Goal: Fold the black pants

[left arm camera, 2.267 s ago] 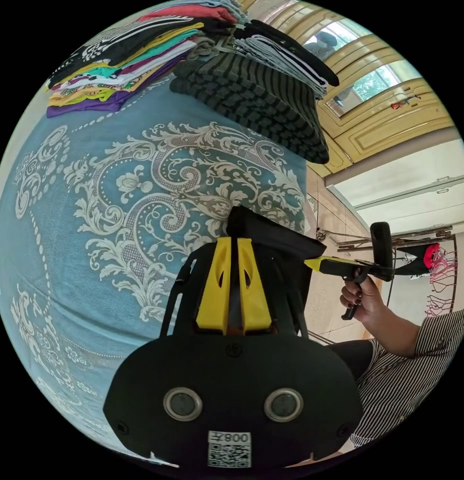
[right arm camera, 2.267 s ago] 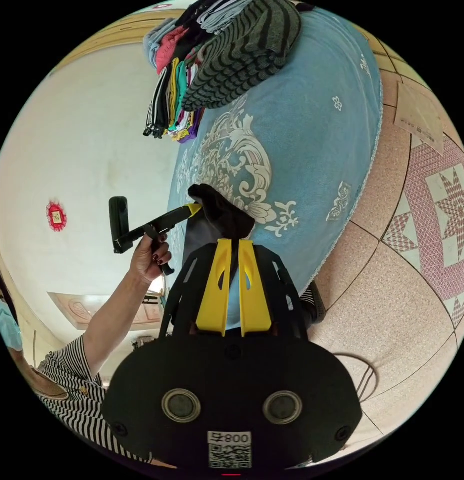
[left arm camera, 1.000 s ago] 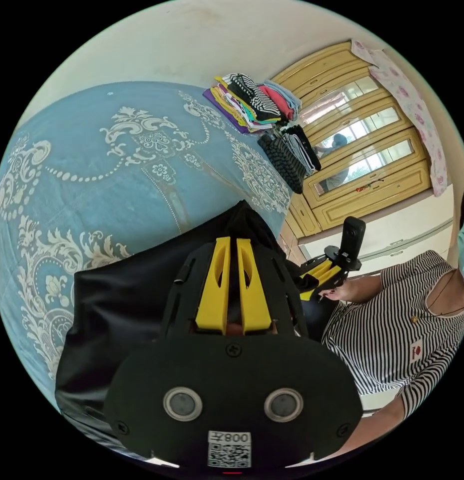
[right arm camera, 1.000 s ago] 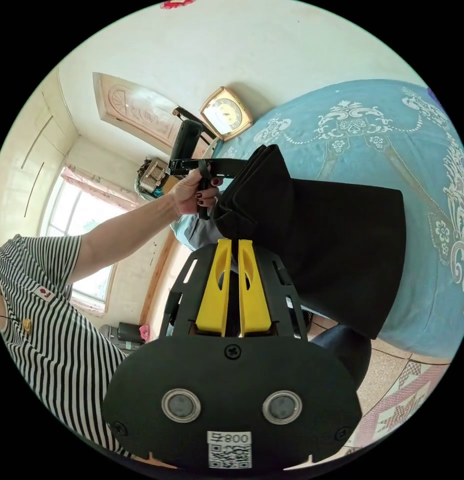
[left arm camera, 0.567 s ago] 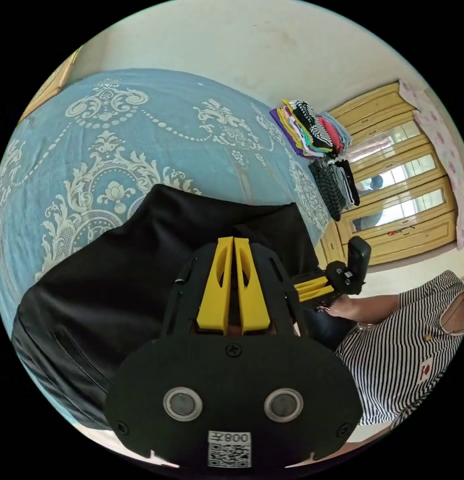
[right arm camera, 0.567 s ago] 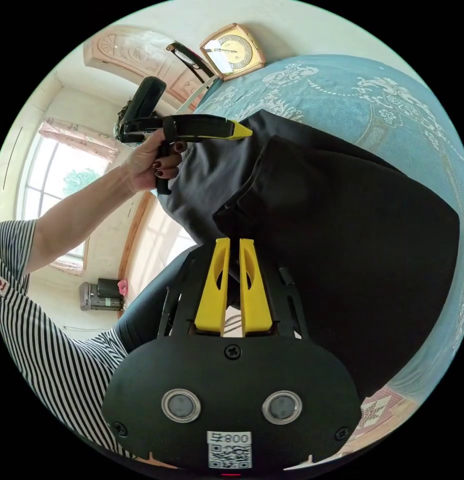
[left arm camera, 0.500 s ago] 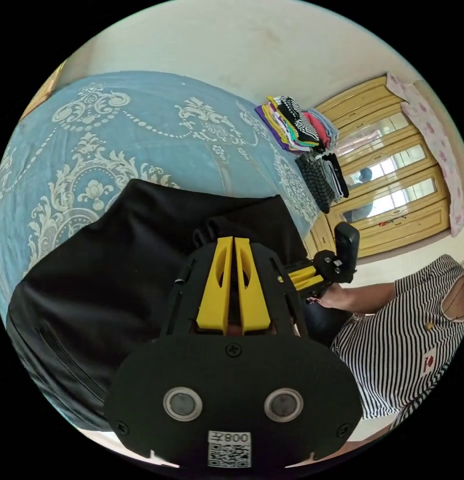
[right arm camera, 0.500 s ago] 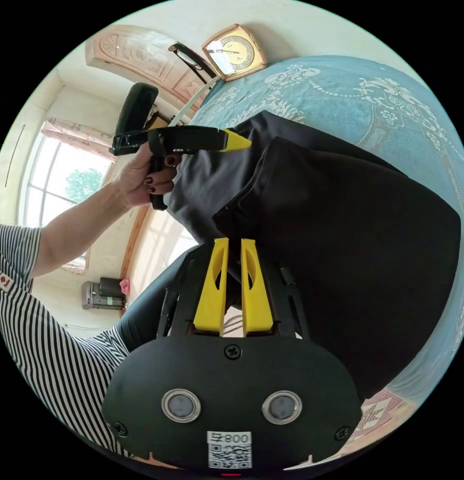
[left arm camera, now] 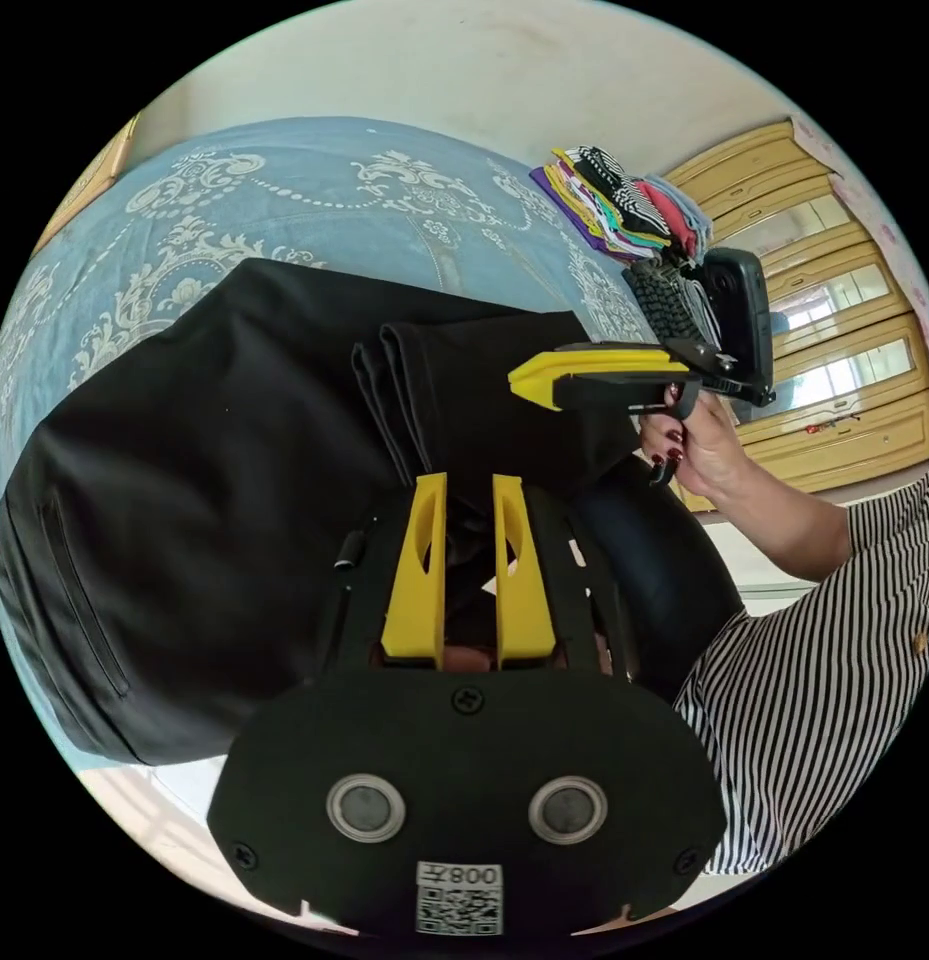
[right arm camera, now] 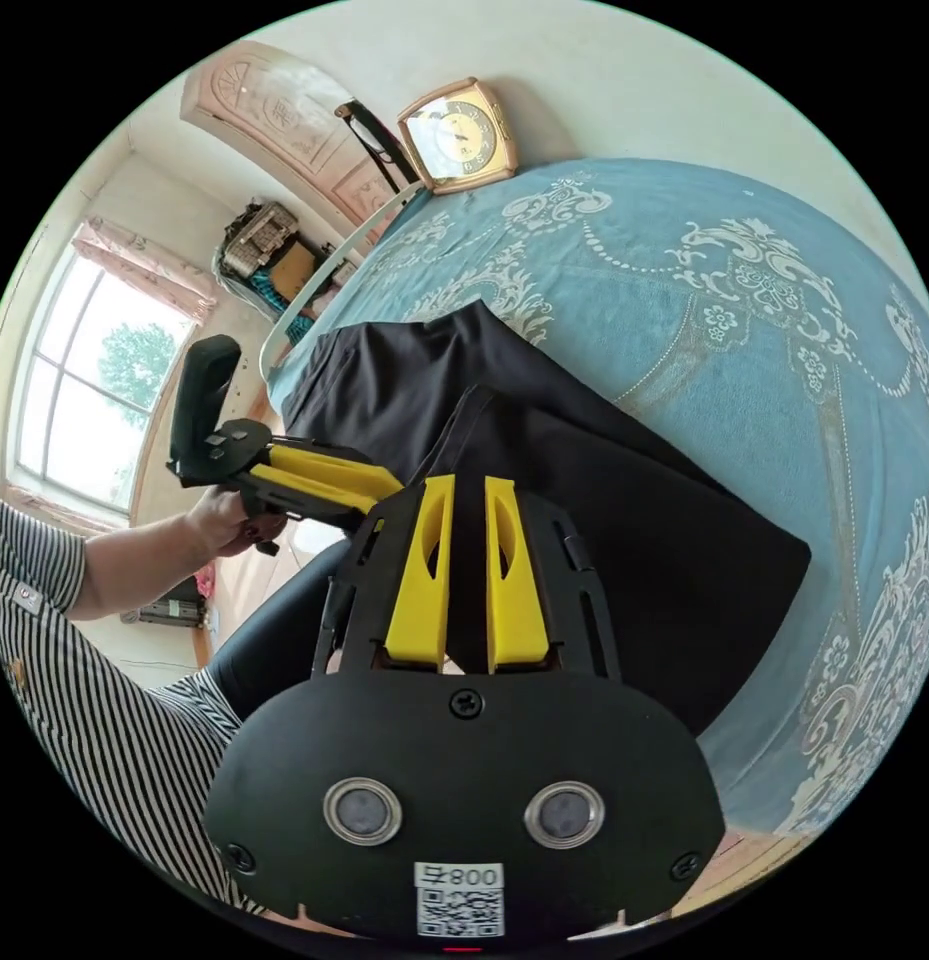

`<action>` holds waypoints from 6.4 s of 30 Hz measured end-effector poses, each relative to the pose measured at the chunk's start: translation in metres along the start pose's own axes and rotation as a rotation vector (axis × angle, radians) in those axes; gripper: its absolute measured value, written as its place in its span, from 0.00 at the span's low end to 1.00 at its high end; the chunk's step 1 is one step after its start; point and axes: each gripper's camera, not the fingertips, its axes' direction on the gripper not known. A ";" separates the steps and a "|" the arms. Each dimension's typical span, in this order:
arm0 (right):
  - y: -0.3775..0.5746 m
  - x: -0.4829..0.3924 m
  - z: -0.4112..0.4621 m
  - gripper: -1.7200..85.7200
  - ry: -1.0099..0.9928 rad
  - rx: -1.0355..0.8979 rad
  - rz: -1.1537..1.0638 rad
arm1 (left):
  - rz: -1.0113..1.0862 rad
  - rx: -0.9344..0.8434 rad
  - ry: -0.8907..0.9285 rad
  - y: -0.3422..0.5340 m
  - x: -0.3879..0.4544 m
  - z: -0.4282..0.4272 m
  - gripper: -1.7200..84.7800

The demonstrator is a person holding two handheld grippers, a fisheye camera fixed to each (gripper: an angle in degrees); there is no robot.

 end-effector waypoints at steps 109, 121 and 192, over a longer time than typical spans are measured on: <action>0.056 0.224 -0.202 0.05 -0.531 0.265 0.717 | 0.554 0.086 -0.124 0.132 0.551 0.140 0.05; -0.053 0.096 -0.179 0.05 -0.642 0.307 0.437 | 0.204 0.416 0.107 0.172 0.465 -0.087 0.04; -0.270 -0.165 0.187 0.02 -0.230 -0.159 -0.083 | -0.440 0.435 -0.320 0.080 0.530 -0.384 0.02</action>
